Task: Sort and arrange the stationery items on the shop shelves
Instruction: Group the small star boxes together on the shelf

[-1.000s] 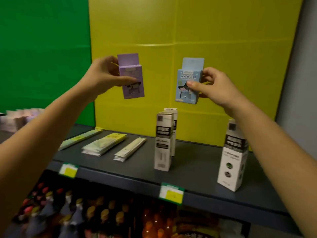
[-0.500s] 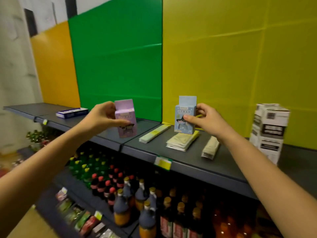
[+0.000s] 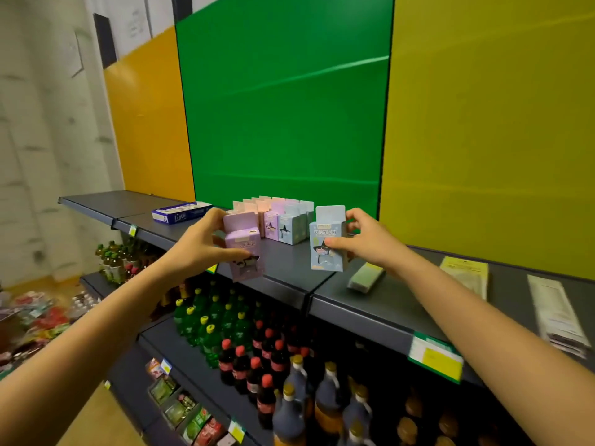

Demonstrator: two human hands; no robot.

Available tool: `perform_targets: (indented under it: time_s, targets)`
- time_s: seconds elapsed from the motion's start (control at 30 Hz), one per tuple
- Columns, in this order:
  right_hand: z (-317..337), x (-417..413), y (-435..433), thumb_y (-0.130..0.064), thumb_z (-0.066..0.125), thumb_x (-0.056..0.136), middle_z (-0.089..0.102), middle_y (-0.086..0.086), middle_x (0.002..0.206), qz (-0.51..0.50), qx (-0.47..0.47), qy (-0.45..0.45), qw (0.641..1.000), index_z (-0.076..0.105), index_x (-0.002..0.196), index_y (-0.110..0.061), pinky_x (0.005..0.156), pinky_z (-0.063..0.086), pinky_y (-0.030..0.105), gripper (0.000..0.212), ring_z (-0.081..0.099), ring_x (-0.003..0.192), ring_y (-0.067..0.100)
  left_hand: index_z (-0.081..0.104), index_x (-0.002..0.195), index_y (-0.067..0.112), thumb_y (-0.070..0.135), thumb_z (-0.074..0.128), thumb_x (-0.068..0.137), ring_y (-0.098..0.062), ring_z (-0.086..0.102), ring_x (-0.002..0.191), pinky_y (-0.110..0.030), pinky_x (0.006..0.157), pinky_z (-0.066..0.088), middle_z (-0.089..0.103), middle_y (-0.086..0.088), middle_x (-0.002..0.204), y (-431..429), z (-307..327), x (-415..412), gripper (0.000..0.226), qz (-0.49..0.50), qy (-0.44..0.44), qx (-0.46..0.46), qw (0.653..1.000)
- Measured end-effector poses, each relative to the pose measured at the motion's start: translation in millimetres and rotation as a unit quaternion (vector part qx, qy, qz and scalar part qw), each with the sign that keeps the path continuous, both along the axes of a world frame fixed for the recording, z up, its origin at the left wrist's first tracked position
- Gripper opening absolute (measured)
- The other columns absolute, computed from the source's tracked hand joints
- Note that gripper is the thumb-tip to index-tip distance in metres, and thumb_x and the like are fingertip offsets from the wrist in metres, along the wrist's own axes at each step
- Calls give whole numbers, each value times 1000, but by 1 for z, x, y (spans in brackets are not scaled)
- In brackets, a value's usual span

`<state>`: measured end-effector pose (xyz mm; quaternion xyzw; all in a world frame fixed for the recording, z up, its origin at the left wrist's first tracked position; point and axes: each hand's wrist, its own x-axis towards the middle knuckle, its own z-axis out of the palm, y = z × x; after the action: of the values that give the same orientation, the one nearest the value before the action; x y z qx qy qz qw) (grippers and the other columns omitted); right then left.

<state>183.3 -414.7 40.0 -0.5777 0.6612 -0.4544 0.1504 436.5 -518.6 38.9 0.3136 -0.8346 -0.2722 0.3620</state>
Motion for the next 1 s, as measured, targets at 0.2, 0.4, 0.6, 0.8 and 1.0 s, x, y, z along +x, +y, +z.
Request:
perform_targets:
  time_s: [0.2, 0.4, 0.6, 0.8, 1.0]
  targets:
    - [12, -13, -91, -30, 77, 71, 62, 4, 111, -14, 45, 54, 997, 53, 114, -11, 90, 48, 36, 53, 59, 102, 23, 49, 105, 7, 10, 72, 75, -26, 63, 92, -40, 83, 54, 60, -10, 105, -80, 22, -21, 38, -12, -62, -17, 998]
    - [11, -18, -147, -19, 77, 72, 62, 4, 90, -9, 77, 53, 996, 55, 106, -4, 86, 56, 41, 43, 63, 85, 20, 54, 102, 9, 17, 76, 72, -19, 63, 83, -28, 70, 54, 63, -5, 97, -142, 29, -53, 39, -22, -118, -43, 992]
    - [-4, -20, -178, -22, 77, 72, 60, 2, 89, -28, 100, 109, 989, 53, 95, -12, 86, 55, 40, 35, 59, 82, 18, 53, 111, 6, 18, 77, 71, -27, 64, 93, -32, 73, 54, 57, -4, 105, -200, 18, -78, 49, -45, -173, -64, 982]
    - [-11, -14, -200, -26, 78, 69, 64, 11, 103, -88, 71, 115, 987, 53, 109, -9, 88, 52, 44, 50, 64, 95, 28, 49, 102, 12, 23, 79, 69, -21, 61, 86, -20, 64, 49, 55, 4, 90, -244, 9, -93, 46, -102, -219, -104, 965]
    - [-21, -5, -213, -25, 81, 66, 65, 3, 98, -132, 51, 89, 986, 54, 111, -14, 82, 55, 34, 54, 63, 77, 15, 45, 114, 14, 34, 75, 72, -20, 52, 83, -26, 66, 36, 57, 2, 93, -275, 7, -101, 56, -137, -251, -250, 925]
